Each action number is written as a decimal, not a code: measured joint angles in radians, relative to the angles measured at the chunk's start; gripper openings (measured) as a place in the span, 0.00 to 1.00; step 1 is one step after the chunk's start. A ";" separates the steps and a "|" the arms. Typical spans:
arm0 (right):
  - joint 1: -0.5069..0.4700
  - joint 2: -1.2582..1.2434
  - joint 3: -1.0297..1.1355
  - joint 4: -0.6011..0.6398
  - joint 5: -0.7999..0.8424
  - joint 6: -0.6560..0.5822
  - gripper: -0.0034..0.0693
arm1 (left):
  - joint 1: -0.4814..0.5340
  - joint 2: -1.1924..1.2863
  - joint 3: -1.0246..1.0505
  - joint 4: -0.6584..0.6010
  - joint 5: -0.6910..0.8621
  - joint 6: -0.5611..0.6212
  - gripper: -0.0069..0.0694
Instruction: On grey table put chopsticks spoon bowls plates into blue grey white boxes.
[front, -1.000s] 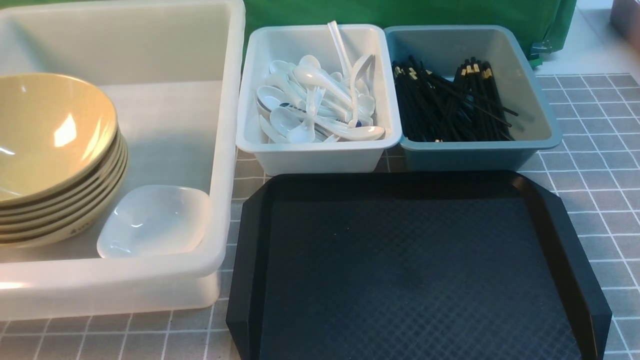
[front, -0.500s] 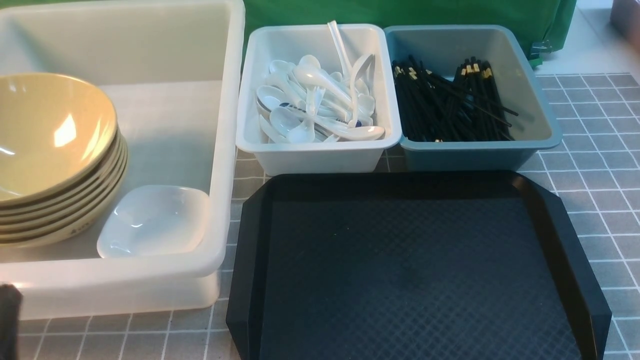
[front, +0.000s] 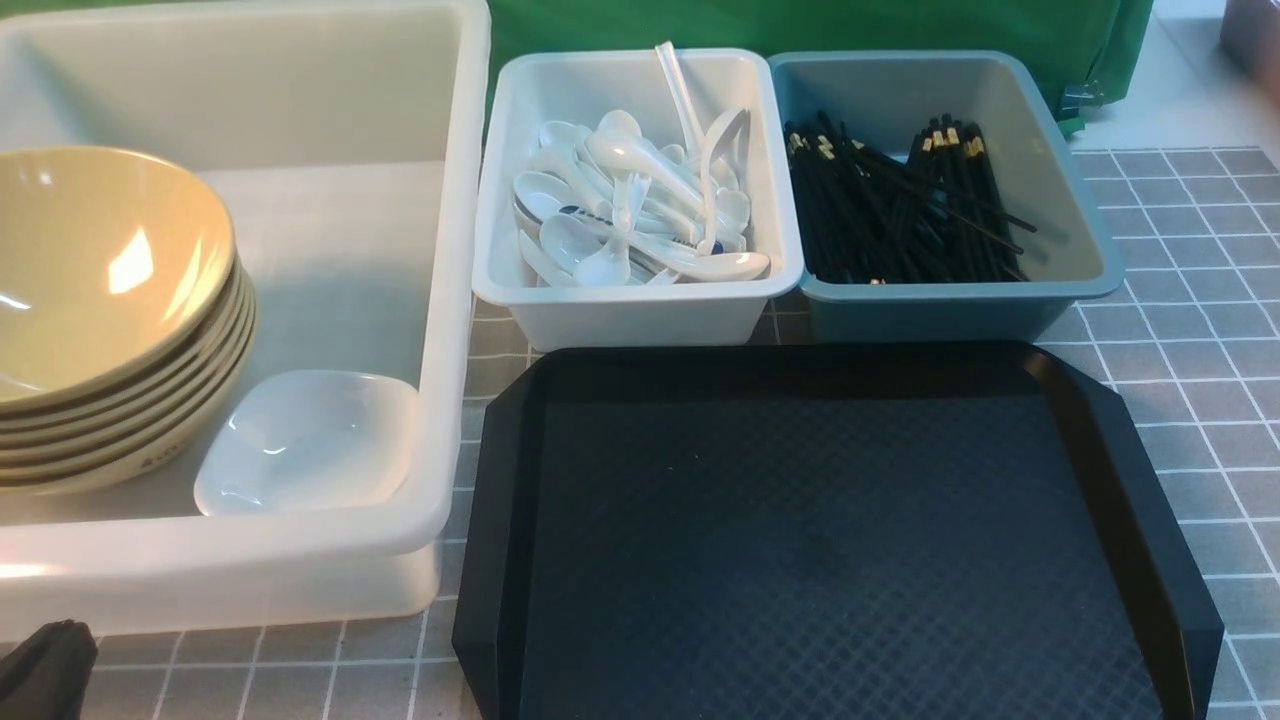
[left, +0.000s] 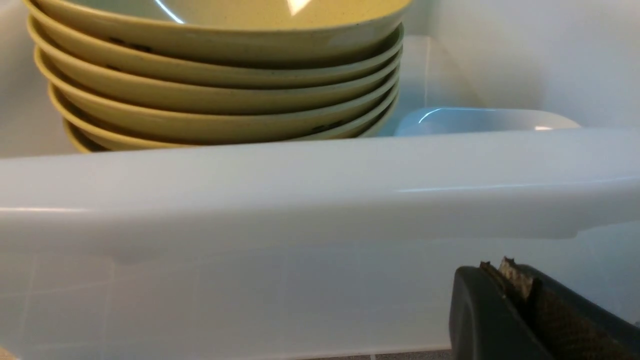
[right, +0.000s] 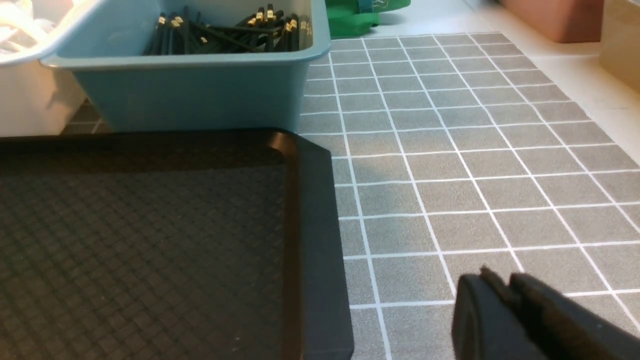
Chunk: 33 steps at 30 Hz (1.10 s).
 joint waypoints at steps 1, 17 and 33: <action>0.000 0.000 0.000 0.000 0.000 0.000 0.19 | 0.000 0.000 0.000 0.000 0.001 0.000 0.08; 0.000 0.000 0.000 0.000 0.000 0.000 0.21 | 0.000 0.000 0.000 0.000 0.001 0.000 0.08; 0.000 0.000 0.000 0.000 0.000 0.000 0.23 | 0.000 0.000 0.000 0.000 0.001 0.000 0.08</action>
